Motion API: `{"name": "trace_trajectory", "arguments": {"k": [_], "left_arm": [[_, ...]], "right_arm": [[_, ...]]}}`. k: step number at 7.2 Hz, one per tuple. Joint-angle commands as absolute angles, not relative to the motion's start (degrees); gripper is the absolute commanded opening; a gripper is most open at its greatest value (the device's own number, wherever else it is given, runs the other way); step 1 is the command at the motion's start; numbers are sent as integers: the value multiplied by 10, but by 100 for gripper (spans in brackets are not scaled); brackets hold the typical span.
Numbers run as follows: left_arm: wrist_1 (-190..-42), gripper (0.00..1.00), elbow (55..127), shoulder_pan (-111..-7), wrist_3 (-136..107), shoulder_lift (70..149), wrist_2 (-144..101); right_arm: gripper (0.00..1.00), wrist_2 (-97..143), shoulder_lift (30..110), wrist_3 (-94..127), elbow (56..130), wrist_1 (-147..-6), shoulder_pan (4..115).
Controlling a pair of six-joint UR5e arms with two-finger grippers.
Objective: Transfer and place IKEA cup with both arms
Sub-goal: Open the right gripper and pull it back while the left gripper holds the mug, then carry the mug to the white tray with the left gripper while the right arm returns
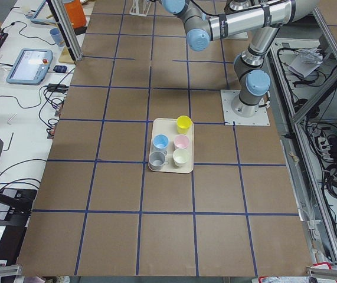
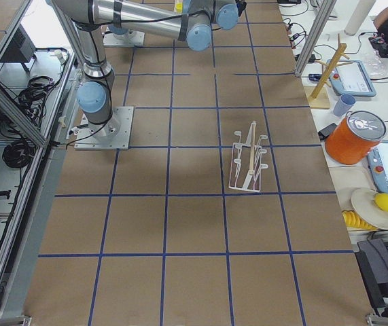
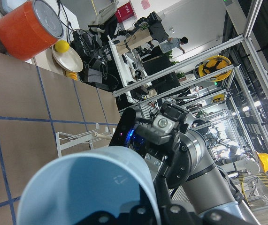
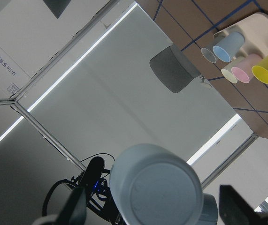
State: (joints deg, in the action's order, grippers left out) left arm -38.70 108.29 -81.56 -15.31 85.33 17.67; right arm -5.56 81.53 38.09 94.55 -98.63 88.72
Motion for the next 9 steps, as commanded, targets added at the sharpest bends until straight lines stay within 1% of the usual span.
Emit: {"name": "trace_trajectory", "arguments": {"k": [1,2,4,5,6,7,8,9], "left_arm": [[-402,0,1078,-792,-170,837,253],[-415,0,1078,-788,-170,831,279],[-461,0,1067,-787,-159,820,419],[-551,0,1043,-781,-123,816,515],[-642,0,1015,-772,-65,819,619],[-691,0,1000,-759,6,822,694],[-743,0,996,-747,128,837,808],[-756,0,1009,-739,207,845,865]], "right_arm": [[100,-86,815,396,945,-991,843],[100,-106,815,398,946,-990,819],[100,-312,823,388,947,-998,798],[100,-391,835,388,947,-998,798],[100,-475,854,387,948,-998,801],[100,-533,873,387,948,-991,803],[100,-594,891,378,948,-985,812],[100,-685,896,371,948,-978,856]]}}
